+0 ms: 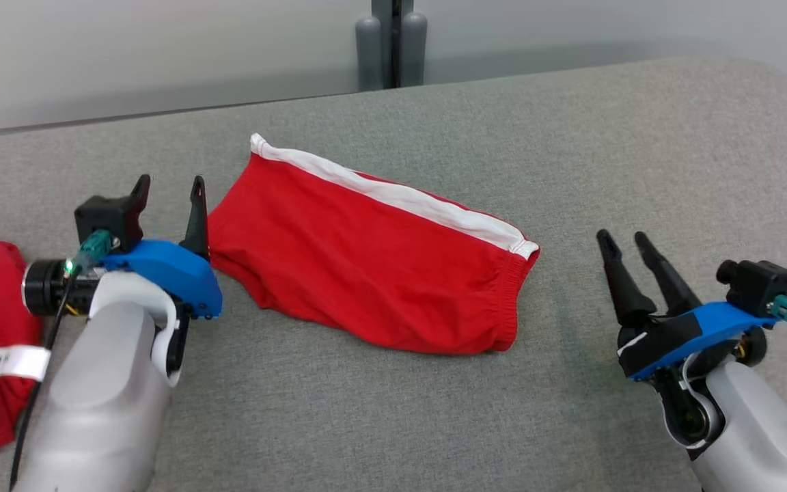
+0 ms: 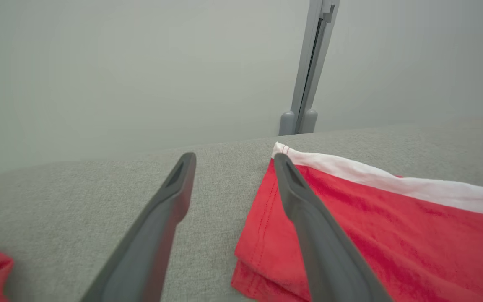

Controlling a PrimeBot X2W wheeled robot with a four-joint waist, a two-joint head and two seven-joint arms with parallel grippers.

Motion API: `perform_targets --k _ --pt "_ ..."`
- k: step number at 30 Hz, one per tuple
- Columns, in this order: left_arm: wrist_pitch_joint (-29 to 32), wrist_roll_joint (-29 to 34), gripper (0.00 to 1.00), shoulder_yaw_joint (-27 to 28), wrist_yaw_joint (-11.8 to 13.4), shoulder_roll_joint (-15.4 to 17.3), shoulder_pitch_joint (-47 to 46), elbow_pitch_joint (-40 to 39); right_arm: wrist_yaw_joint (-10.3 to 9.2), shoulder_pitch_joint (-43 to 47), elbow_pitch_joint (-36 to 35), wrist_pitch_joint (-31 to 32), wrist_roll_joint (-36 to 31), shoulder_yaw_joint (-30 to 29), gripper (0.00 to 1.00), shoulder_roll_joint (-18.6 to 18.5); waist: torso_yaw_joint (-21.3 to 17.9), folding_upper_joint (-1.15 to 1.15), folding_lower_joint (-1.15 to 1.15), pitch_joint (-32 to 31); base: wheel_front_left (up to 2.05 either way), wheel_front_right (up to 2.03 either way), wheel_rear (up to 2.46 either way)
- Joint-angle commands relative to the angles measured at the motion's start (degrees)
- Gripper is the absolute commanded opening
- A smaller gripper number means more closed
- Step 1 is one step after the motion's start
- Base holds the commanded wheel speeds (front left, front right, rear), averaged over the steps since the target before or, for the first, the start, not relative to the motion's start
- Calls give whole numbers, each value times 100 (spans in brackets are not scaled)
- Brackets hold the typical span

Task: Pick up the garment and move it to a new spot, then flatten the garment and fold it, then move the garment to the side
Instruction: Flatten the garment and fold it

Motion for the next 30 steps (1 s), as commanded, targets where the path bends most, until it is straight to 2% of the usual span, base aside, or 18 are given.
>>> perform_targets --k 1,6,10,17,29,30 --pt "-22 -62 100 122 49 -4 219 -216 0 120 -11 -23 -282 -233 100 91 22 0 1 -48 0 0 0" --pt "-25 -171 100 409 37 -159 791 -651 0 401 -118 -20 -1532 -972 100 367 87 0 1 -117 0 0 0" --pt "-25 -248 100 529 -27 -245 828 -686 0 448 -221 -20 -2094 -1256 100 552 48 0 1 -11 0 0 0" --pt "3 -414 100 682 -71 -313 440 -158 0 358 -320 -21 -2452 -1459 100 741 -144 0 1 253 0 0 0" --pt "586 -386 100 569 350 -360 92 1143 0 355 -344 -21 -2609 -1629 100 803 -311 0 1 421 0 0 0" --pt "604 -393 88 560 330 -392 123 1196 0 365 -331 -21 -2611 -1648 100 810 -297 0 1 406 0 0 0"
